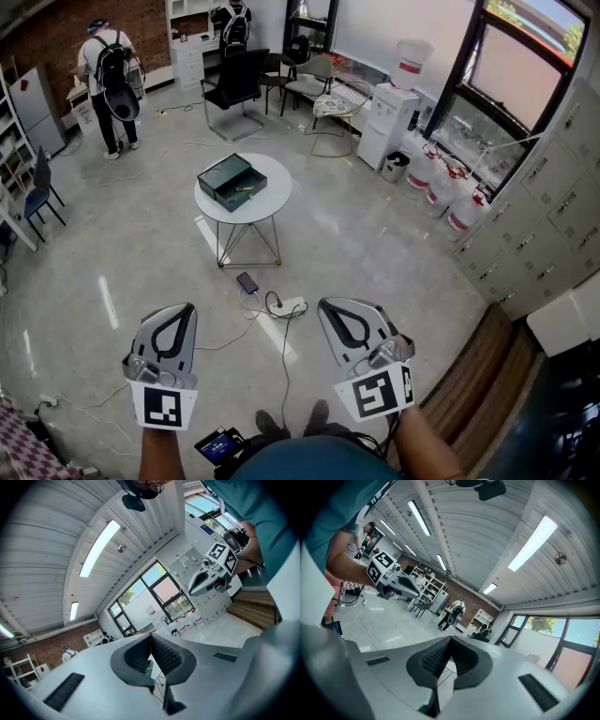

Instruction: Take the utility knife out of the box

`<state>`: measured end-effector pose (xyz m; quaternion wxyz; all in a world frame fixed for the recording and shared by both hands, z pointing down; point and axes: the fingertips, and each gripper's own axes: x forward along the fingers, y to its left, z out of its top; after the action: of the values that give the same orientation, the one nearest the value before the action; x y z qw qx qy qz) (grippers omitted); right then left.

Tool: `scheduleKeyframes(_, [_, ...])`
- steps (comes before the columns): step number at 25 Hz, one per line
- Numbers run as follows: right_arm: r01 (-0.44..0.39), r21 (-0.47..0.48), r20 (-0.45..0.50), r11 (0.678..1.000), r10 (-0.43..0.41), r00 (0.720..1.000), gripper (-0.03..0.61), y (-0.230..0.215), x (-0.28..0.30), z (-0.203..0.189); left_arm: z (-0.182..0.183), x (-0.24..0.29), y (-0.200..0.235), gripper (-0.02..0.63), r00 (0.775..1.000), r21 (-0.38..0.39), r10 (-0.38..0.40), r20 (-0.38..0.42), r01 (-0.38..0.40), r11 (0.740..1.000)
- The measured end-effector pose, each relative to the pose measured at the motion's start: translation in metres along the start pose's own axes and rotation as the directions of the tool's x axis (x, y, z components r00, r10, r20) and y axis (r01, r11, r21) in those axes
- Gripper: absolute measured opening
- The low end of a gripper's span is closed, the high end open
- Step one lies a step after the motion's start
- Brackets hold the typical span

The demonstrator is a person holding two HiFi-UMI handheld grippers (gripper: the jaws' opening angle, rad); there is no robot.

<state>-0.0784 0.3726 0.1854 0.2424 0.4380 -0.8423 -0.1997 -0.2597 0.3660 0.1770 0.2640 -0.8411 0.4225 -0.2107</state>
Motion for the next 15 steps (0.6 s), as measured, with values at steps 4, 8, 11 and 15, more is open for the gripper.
scheduleKeyframes(4, [-0.005,-0.011,0.000,1.000,0.005,1.000,0.037,0.007,-0.008,0.000,-0.001,-0.009,-0.008,0.018,1.000,-0.019,0.011,0.001,-0.011,1.000])
scheduleKeyframes(8, [-0.001,-0.006,0.004,1.000,0.001,1.000,0.037,-0.018,-0.011,-0.030,0.011,0.023,-0.026,0.018,1.000,-0.003,0.009,0.002,-0.009,1.000])
scheduleKeyframes(11, [0.007,0.004,0.003,1.000,-0.007,1.000,0.037,-0.049,0.014,-0.051,0.007,0.068,-0.020,0.018,1.000,-0.002,0.000,-0.001,0.000,1.000])
scheduleKeyframes(15, [0.018,0.015,0.002,1.000,-0.018,1.000,0.038,-0.061,0.054,-0.073,-0.022,0.106,-0.012,0.018,1.000,-0.009,-0.005,0.002,0.005,1.000])
